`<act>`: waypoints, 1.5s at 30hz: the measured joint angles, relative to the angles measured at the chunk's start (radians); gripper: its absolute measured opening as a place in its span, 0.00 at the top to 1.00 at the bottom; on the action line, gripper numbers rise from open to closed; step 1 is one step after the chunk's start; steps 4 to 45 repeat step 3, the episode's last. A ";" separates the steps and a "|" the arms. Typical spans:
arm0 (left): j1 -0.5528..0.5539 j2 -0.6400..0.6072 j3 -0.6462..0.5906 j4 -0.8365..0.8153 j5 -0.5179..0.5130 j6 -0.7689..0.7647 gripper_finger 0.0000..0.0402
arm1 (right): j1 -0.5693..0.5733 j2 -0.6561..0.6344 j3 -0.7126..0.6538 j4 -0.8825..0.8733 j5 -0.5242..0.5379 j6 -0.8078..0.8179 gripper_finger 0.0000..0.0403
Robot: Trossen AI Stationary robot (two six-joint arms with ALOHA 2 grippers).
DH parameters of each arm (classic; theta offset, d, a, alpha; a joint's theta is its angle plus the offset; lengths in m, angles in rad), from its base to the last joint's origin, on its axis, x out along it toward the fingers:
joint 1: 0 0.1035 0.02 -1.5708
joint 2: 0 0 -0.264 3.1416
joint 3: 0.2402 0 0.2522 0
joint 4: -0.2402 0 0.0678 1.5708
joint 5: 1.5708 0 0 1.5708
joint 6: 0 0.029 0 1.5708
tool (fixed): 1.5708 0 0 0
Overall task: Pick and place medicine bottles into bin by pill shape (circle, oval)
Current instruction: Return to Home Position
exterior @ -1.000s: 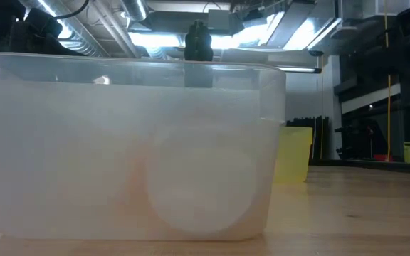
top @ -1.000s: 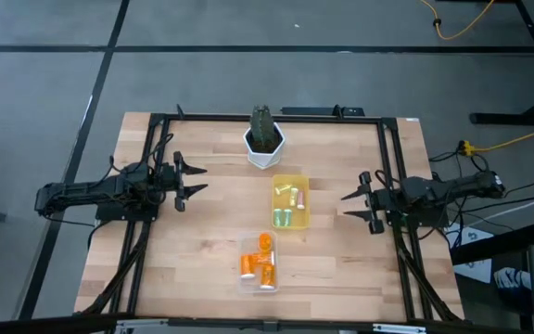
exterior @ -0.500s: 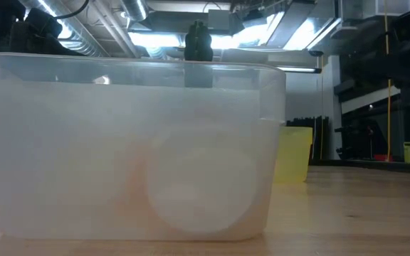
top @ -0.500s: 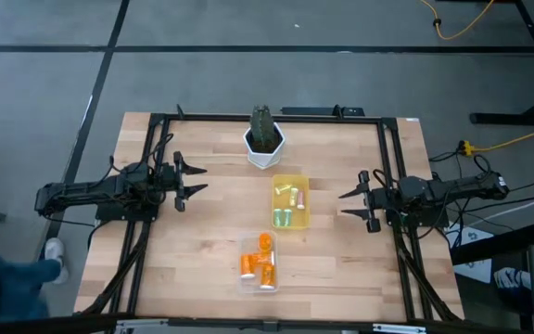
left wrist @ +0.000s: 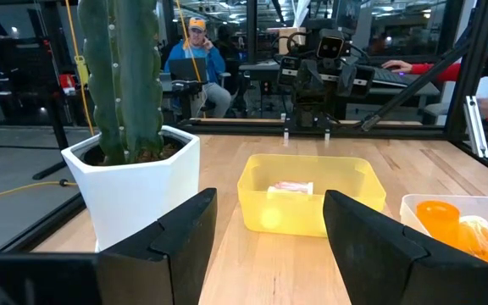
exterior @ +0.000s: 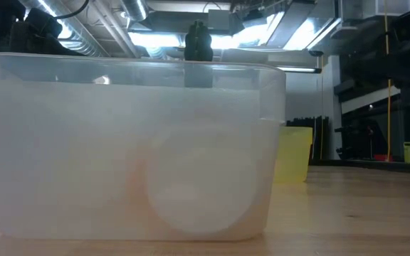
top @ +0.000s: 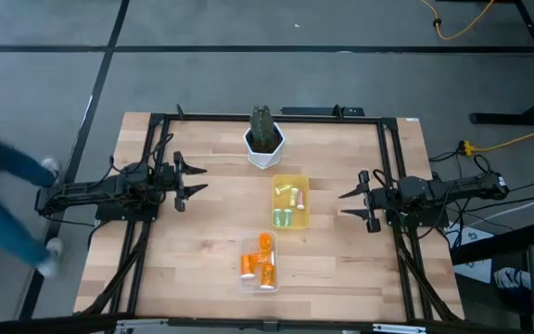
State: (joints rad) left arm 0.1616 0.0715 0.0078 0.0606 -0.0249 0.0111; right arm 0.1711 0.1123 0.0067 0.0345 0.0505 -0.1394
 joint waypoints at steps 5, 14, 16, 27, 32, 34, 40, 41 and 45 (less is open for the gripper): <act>0.000 0.000 0.000 0.000 0.000 0.000 0.47 | 0.000 0.000 0.000 0.000 0.000 0.000 0.52; 0.000 0.000 0.000 0.000 0.000 0.000 0.47 | 0.000 0.000 0.000 0.000 0.000 0.000 0.52; 0.000 0.000 0.000 0.000 0.000 0.000 0.47 | 0.000 0.000 0.000 0.000 0.000 0.000 0.52; 0.000 0.000 0.000 0.000 0.000 0.000 0.47 | 0.000 0.000 0.000 0.000 0.000 0.000 0.52; 0.000 0.000 0.000 0.000 0.000 0.000 0.47 | 0.000 0.000 0.000 0.000 0.000 0.000 0.52; 0.000 0.000 0.000 0.000 0.000 0.000 0.47 | 0.000 0.000 0.000 0.000 0.000 0.000 0.52; 0.000 0.000 0.000 0.000 0.000 0.000 0.47 | 0.000 0.000 0.000 0.000 0.000 0.000 0.52; 0.000 0.000 0.000 0.000 0.000 0.000 0.47 | 0.000 0.000 0.000 0.000 0.000 0.000 0.52; 0.000 0.000 0.000 0.000 0.000 0.000 0.47 | 0.000 0.000 0.000 0.000 0.000 0.000 0.52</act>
